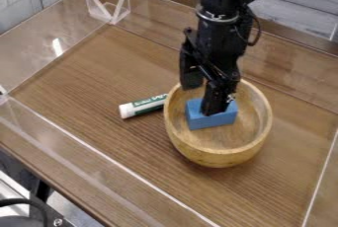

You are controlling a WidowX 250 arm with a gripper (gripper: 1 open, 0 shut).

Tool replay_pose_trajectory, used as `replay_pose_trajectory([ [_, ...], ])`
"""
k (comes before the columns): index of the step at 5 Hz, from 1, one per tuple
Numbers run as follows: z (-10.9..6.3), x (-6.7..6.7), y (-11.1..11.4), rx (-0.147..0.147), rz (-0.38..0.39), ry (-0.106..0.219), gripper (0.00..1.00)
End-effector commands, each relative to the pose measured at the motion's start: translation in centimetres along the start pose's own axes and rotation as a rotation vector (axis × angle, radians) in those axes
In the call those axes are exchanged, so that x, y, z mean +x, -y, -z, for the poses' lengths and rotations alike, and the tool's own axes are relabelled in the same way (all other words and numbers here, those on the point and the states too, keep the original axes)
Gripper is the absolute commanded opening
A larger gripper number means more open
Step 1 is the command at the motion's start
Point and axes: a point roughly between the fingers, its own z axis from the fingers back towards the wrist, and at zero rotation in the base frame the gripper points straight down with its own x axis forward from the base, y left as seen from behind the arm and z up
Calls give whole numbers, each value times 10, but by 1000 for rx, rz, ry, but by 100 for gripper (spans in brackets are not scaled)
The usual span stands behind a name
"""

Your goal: Remove the blue block from inside the brown bowl and put it on the table

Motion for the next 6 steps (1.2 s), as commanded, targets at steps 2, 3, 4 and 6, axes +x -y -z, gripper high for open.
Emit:
replay_pose_trajectory([
  [2,-2,8,-2,34,29,74,100],
  [3,0,8,-3,36,13,90,100],
  [4,0,8,-4,35,-10,103,100],
  [6,-2,7,-5,29,-53,121,100],
])
